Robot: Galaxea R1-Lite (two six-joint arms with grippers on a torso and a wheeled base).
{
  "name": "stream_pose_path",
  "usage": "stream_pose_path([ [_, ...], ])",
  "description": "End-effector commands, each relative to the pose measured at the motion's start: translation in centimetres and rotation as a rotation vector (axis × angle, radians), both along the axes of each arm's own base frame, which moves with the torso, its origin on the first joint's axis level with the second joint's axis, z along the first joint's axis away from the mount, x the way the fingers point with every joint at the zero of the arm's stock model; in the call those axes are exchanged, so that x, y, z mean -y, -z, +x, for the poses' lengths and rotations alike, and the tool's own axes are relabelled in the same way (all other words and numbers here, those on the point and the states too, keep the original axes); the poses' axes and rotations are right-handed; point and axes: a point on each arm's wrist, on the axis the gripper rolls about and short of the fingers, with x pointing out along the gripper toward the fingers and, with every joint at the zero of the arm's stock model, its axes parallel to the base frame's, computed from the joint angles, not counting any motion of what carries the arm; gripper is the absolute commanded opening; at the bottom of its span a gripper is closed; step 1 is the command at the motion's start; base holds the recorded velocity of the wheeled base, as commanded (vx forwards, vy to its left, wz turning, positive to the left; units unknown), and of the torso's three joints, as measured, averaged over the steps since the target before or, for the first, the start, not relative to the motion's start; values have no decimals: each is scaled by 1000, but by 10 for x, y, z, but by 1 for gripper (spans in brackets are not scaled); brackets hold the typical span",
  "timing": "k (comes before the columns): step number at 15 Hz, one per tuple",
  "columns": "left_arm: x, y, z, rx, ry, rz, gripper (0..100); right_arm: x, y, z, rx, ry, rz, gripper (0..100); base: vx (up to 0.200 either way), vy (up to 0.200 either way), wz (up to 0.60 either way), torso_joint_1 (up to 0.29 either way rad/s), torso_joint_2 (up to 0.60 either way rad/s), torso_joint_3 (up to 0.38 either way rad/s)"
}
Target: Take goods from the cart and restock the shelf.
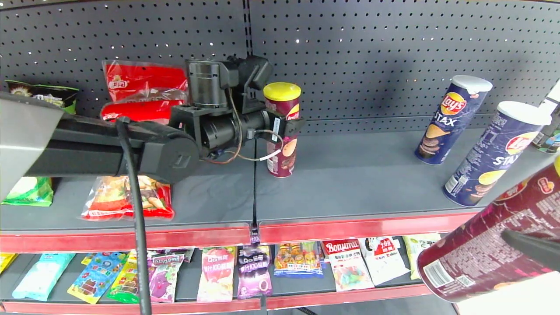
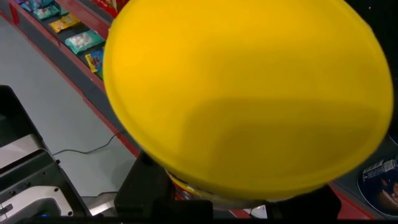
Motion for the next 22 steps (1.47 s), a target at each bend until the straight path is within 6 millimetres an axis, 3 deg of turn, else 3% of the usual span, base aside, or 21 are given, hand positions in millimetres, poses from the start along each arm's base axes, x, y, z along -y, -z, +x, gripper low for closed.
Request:
stream_pose_path([
  [1, 5, 2, 0, -1, 9, 1, 100, 0, 0, 0, -1, -1, -1, 0, 0, 0, 0, 0, 0, 0],
  [5, 14, 3, 11, 20, -51, -5, 100, 0, -1, 0, 3, -1, 2, 0, 0, 0, 0, 0, 0, 0],
  [6, 16, 5, 14, 22, -55, -6, 0, 0, -1, 0, 3, -1, 2, 0, 0, 0, 0, 0, 0, 0],
  [11, 18, 7, 16, 15, 0, -10, 0, 0, -1, -1, 3, -1, 3, 0, 0, 0, 0, 0, 0, 0],
  [14, 9, -1, 12, 19, 56, -25, 0, 1, -1, -2, 5, -1, 4, 0, 0, 0, 0, 0, 0, 0],
  [18, -13, -13, -28, -23, 383, -43, 0, 1, 1, -2, 1, -1, 2, 0, 0, 0, 0, 0, 0, 0],
  [22, -17, -7, -39, -27, 509, -21, 0, 0, 2, -1, -5, -1, -1, 0, 0, 0, 0, 0, 0, 0],
])
